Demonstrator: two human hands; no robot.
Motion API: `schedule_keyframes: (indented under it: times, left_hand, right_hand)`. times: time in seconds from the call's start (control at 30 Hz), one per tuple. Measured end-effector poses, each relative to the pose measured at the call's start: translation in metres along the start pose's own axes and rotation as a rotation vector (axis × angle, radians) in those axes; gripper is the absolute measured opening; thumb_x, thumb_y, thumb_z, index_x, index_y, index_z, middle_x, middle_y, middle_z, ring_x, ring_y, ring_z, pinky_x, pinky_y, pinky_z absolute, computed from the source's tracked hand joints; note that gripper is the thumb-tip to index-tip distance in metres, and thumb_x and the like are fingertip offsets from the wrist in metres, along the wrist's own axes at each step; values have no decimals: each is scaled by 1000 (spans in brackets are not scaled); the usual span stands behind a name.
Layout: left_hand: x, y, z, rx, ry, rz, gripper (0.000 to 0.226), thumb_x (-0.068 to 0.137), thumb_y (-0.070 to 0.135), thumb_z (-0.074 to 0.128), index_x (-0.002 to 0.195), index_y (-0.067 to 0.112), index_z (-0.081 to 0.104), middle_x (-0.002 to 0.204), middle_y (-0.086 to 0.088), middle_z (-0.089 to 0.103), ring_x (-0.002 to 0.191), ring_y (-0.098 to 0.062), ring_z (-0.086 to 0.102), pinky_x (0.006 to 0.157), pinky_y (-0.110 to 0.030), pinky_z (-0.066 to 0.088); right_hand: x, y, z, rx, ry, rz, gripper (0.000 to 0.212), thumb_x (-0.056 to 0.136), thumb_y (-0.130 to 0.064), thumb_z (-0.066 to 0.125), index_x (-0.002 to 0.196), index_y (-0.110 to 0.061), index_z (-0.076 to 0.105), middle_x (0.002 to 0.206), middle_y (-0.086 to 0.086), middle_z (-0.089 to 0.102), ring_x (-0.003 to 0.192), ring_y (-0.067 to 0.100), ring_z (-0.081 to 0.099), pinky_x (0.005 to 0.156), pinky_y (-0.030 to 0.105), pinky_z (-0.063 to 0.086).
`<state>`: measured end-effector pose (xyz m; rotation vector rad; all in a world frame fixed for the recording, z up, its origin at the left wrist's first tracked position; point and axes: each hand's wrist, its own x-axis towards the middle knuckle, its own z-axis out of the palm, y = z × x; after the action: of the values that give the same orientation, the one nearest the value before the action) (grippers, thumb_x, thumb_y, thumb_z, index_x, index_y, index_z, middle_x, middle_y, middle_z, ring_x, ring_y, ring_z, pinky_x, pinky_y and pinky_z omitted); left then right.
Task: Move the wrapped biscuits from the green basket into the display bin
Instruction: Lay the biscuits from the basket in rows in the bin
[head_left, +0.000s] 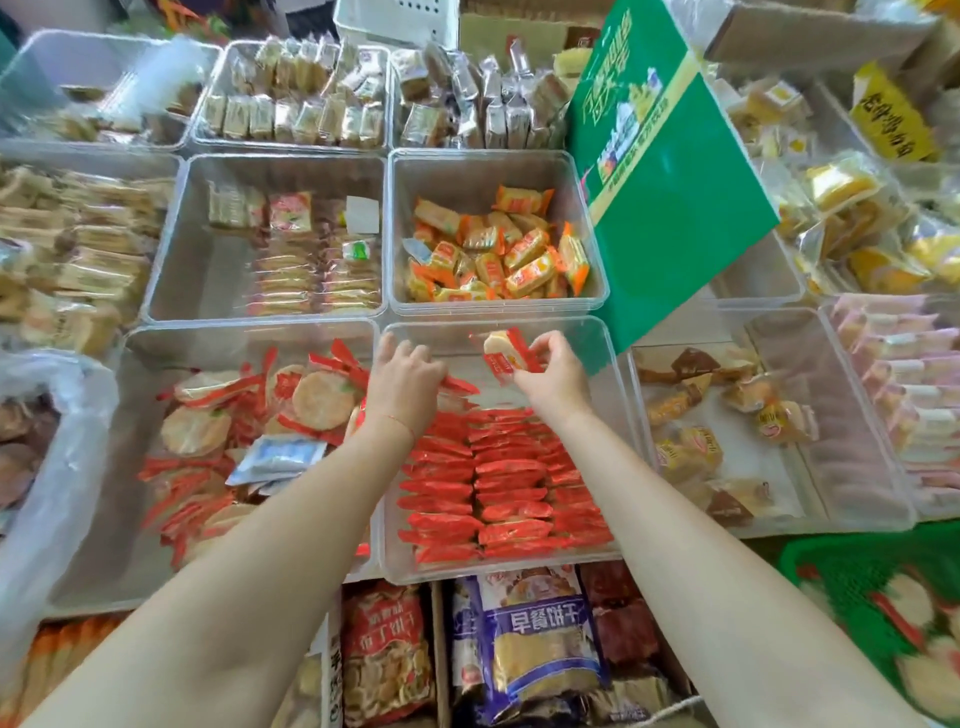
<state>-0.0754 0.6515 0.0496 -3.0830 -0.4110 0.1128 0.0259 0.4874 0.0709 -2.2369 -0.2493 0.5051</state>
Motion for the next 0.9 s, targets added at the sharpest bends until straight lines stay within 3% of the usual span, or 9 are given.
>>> schedule_keyframes:
  times: [0.13, 0.2, 0.27, 0.37, 0.5, 0.63, 0.73, 0.8, 0.9]
  left_hand:
    - [6, 3, 6, 130, -188, -9, 32, 90, 11, 43, 102, 24, 70, 98, 0, 69, 117, -26, 49, 119, -55, -3]
    - [8, -3, 10, 83, -180, 50, 32, 87, 16, 47, 112, 23, 66, 107, -1, 68, 123, -27, 47, 119, -54, -7]
    - [3, -15, 16, 41, -119, 78, 41, 83, 23, 51, 122, 19, 61, 125, -7, 60, 132, -29, 39, 121, -50, -1]
    - [-9, -24, 20, -116, -4, -26, 48, 86, 23, 48, 133, 16, 52, 138, -7, 51, 138, -28, 33, 119, -48, 10]
    - [-8, -23, 20, -290, 47, -80, 58, 80, 25, 43, 137, 16, 49, 139, -5, 51, 135, -27, 36, 116, -47, 22]
    - [-9, -27, 20, -364, 110, -83, 55, 78, 21, 45, 132, 17, 53, 135, -3, 55, 132, -26, 40, 111, -45, 28]
    - [-9, -26, 22, -374, 135, -83, 53, 77, 18, 48, 129, 17, 55, 131, -2, 57, 129, -26, 42, 109, -45, 31]
    - [-7, -27, 22, -384, 132, -87, 53, 76, 20, 48, 128, 18, 56, 130, 0, 58, 128, -25, 42, 108, -46, 32]
    - [-8, -27, 21, -395, 113, -86, 55, 73, 22, 47, 127, 18, 57, 129, 1, 58, 128, -25, 42, 108, -47, 32]
  right_hand:
    - [10, 6, 18, -97, -76, -53, 23, 87, -20, 68, 107, -23, 57, 97, -8, 63, 89, 16, 60, 71, 27, 43]
    - [15, 7, 29, -140, -115, -61, 27, 89, -16, 64, 115, -26, 62, 104, -8, 66, 95, 16, 60, 73, 24, 41]
    - [20, 5, 42, -161, -166, -62, 34, 89, -11, 60, 118, -28, 65, 110, -6, 68, 100, 17, 61, 76, 23, 42]
    - [25, -2, 63, -251, -282, -105, 40, 87, -11, 57, 122, -29, 66, 120, -4, 68, 111, 19, 60, 82, 22, 42]
    - [33, -9, 85, -467, -465, -146, 50, 91, -12, 51, 138, -29, 54, 135, 4, 61, 126, 24, 53, 96, 28, 42]
    - [42, -9, 90, -532, -538, -103, 58, 93, -8, 41, 145, -32, 44, 144, 5, 52, 131, 27, 49, 103, 33, 40]
    - [50, -12, 90, -594, -611, -95, 53, 92, -12, 42, 141, -30, 49, 140, 7, 56, 126, 28, 53, 98, 33, 44]
    - [54, -21, 88, -661, -695, -108, 41, 92, -18, 46, 130, -24, 59, 127, 8, 64, 113, 28, 59, 85, 31, 47]
    - [55, -30, 91, -740, -747, -129, 34, 93, -21, 45, 123, -19, 62, 119, 10, 65, 108, 28, 60, 76, 28, 41]
